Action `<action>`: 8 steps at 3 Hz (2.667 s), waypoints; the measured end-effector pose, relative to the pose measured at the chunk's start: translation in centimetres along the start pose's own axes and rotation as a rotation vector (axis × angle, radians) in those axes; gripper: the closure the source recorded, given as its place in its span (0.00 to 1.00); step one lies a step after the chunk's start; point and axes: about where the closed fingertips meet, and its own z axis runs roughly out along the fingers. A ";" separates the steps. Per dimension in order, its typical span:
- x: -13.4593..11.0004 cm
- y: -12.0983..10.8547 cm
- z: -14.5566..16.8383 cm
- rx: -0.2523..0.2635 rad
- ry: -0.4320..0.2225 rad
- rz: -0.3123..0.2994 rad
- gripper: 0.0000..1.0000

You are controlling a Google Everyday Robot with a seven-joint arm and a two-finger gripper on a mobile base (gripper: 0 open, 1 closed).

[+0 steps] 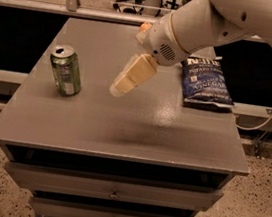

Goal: Move green can near orange

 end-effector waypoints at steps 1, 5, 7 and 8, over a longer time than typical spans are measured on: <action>-1.6 -0.4 4.1 -0.032 -0.069 -0.014 0.00; -7.6 0.2 16.4 -0.120 -0.380 0.104 0.23; -8.2 -1.3 15.6 -0.051 -0.441 0.143 0.69; -7.5 -4.4 10.4 0.066 -0.445 0.115 0.92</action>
Offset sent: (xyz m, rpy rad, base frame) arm 0.0617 0.1345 -0.0618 0.2763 0.0071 0.1038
